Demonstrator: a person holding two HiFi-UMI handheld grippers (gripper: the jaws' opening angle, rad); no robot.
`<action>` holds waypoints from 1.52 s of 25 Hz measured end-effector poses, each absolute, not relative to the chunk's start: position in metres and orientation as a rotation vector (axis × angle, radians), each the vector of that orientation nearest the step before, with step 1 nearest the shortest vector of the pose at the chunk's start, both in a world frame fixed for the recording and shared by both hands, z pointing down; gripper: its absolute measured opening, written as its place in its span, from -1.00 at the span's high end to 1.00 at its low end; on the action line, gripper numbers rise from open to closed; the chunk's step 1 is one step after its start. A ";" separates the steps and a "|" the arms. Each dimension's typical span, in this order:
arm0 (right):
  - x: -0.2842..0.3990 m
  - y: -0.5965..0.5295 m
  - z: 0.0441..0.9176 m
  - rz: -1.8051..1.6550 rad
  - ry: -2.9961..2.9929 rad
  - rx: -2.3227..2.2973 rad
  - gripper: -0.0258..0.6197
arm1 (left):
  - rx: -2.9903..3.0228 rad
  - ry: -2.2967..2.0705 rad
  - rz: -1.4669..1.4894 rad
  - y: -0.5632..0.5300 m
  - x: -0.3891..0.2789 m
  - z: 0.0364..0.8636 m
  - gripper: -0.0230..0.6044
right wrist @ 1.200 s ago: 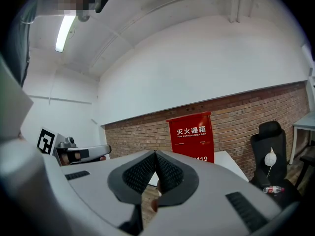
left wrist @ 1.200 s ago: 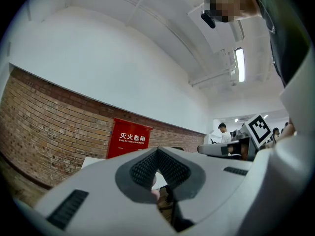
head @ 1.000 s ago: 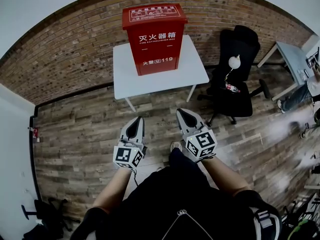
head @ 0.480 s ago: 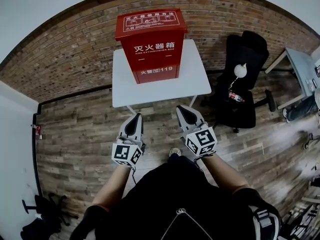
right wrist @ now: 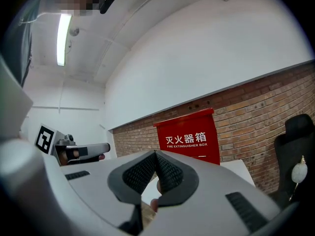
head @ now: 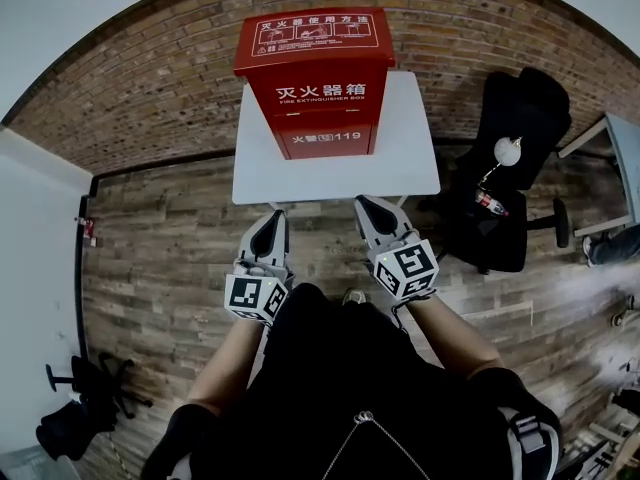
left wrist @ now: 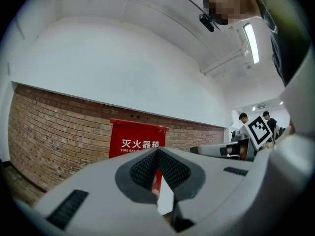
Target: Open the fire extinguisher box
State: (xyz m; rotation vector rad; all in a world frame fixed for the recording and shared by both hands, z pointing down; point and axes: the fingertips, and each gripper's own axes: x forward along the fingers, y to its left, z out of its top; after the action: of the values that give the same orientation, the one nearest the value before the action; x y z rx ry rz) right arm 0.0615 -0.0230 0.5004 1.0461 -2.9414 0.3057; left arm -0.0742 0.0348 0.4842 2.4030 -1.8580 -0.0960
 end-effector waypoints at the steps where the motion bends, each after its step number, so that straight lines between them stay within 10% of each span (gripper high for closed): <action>1: 0.059 -0.028 0.502 0.315 -2.942 1.039 0.86 | 2.405 -1.860 -0.090 0.031 -0.074 0.484 0.78; 38: -0.027 -0.226 0.503 0.256 -2.788 1.185 0.86 | 2.496 -1.604 -0.144 -0.200 -0.146 0.495 0.78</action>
State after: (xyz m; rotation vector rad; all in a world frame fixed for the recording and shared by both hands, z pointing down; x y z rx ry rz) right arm -0.0266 -0.2257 0.5034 1.1853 -2.7877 0.2560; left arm -0.1463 -0.1996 0.4951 2.4956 -1.6036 -0.1440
